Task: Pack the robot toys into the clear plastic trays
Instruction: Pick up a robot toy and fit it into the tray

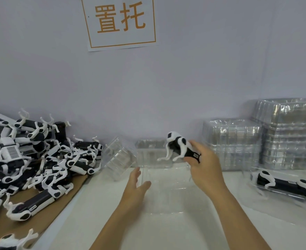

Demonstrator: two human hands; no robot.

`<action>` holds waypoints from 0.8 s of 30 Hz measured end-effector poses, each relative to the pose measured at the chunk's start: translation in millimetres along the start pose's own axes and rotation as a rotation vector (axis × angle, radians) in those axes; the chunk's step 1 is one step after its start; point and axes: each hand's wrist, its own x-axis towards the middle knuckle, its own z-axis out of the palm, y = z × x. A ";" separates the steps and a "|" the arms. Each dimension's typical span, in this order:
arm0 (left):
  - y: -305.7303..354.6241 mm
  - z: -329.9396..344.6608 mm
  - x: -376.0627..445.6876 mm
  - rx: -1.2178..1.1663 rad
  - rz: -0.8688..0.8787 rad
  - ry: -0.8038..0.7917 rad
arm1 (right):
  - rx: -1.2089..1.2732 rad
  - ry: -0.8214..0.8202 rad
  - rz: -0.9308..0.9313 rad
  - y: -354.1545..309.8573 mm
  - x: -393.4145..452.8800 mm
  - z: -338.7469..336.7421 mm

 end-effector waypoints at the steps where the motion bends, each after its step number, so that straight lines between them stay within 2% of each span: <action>1: -3.0 0.4 -1.5 -0.057 -0.020 -0.059 | -0.054 -0.059 -0.025 -1.5 0.0 3.4; 4: -5.0 -1.1 -4.9 -0.092 -0.008 -0.176 | -0.152 -0.247 -0.023 -6.2 -0.6 12.6; 8: -2.5 -3.1 -9.6 -0.079 0.076 -0.274 | -0.304 -0.479 0.075 -6.5 -4.9 17.6; 12: -1.4 -6.0 -10.6 -0.038 0.074 -0.281 | -0.385 -0.507 0.109 -8.7 -4.9 12.4; 17: 0.6 -11.9 -12.0 -0.096 0.002 -0.276 | -0.486 -0.463 0.090 -9.6 -3.4 8.3; 22: -0.8 -10.1 -9.0 -0.196 -0.031 -0.230 | -0.524 -0.627 0.197 -7.6 -9.2 12.6; 24: -0.8 -8.2 -8.3 -0.207 -0.051 -0.221 | -0.584 -0.599 0.172 -6.6 -13.7 18.4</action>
